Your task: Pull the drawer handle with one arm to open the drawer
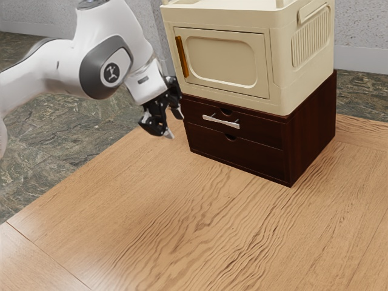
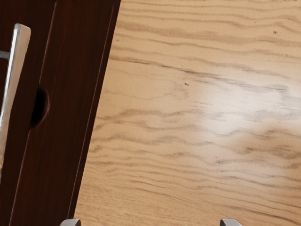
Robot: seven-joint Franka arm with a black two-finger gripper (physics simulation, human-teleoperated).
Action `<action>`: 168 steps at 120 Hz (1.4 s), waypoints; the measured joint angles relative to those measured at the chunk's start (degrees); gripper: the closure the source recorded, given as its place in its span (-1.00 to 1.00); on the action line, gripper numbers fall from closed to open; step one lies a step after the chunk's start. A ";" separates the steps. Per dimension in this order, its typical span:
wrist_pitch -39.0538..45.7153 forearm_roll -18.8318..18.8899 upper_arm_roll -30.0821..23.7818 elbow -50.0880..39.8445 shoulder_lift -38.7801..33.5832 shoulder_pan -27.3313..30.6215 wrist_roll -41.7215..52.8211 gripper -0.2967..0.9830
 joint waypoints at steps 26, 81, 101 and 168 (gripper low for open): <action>3.03 -0.98 -0.31 0.69 1.98 0.06 2.91 0.05; 6.75 -3.28 -1.46 12.39 13.92 0.57 7.23 0.13; 8.07 -4.00 -1.90 13.38 15.70 0.64 8.41 0.19; 12.55 -6.48 -1.49 10.17 15.73 0.39 12.36 0.49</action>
